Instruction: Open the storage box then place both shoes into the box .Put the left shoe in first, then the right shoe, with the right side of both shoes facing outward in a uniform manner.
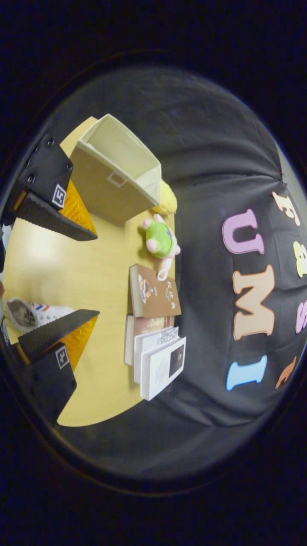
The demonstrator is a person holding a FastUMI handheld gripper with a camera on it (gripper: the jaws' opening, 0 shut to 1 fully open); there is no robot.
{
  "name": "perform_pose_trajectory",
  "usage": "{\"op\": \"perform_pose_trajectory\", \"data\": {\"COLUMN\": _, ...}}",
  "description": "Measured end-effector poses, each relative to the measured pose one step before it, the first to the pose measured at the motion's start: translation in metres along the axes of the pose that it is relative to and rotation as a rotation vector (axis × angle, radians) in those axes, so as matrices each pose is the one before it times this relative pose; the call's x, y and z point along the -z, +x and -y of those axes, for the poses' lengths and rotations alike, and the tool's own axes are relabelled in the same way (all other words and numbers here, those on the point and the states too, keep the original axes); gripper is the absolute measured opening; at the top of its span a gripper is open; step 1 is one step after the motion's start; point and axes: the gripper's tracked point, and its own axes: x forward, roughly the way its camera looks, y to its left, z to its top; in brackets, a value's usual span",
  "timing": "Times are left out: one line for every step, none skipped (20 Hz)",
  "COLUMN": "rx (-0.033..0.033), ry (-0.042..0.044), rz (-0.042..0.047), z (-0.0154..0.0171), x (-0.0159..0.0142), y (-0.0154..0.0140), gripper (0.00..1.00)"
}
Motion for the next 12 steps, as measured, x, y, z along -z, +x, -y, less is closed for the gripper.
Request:
{"op": "perform_pose_trajectory", "data": {"rx": 0.01559, "ry": -0.00547, "rz": -0.01544, "z": 0.01355, "x": 0.00804, "y": -0.00042, "gripper": 1.0}}
{"op": "perform_pose_trajectory", "data": {"rx": 0.0149, "ry": -0.00044, "rz": -0.01322, "z": 0.01278, "x": 0.00773, "y": 0.00049, "gripper": 1.0}}
{"op": "perform_pose_trajectory", "data": {"rx": 0.01386, "ry": 0.00461, "rz": -0.0142, "z": 0.01302, "x": 0.008, "y": 0.00121, "gripper": 1.0}}
{"op": "perform_pose_trajectory", "data": {"rx": 0.00896, "ry": 0.0064, "rz": -0.01333, "z": 0.01084, "x": 0.00735, "y": 0.00128, "gripper": 1.0}}
{"op": "perform_pose_trajectory", "data": {"rx": 0.01086, "ry": 0.00484, "rz": -0.01392, "z": 0.0109, "x": 0.00802, "y": 0.00214, "gripper": 1.0}}
{"op": "perform_pose_trajectory", "data": {"rx": 0.00927, "ry": -0.00023, "rz": -0.01532, "z": 0.01029, "x": 0.00873, "y": 0.00137, "gripper": 1.0}}
{"op": "perform_pose_trajectory", "data": {"rx": 0.00932, "ry": -0.00259, "rz": -0.01768, "z": 0.00929, "x": 0.00897, "y": 0.00156, "gripper": 1.0}}
{"op": "perform_pose_trajectory", "data": {"rx": 0.00528, "ry": -0.00198, "rz": -0.0199, "z": 0.00757, "x": 0.00984, "y": 0.00338, "gripper": 1.0}}
{"op": "perform_pose_trajectory", "data": {"rx": -0.00053, "ry": -0.00185, "rz": -0.02095, "z": 0.00546, "x": 0.00949, "y": 0.00263, "gripper": 1.0}}
{"op": "perform_pose_trajectory", "data": {"rx": -0.00048, "ry": -0.00212, "rz": -0.02086, "z": 0.00434, "x": 0.00987, "y": 0.00372, "gripper": 1.0}}
{"op": "perform_pose_trajectory", "data": {"rx": -0.00076, "ry": -0.00533, "rz": -0.02405, "z": 0.00417, "x": 0.01029, "y": 0.00361, "gripper": 1.0}}
{"op": "perform_pose_trajectory", "data": {"rx": -0.00254, "ry": -0.00759, "rz": -0.02343, "z": 0.003, "x": 0.00981, "y": 0.00396, "gripper": 1.0}}
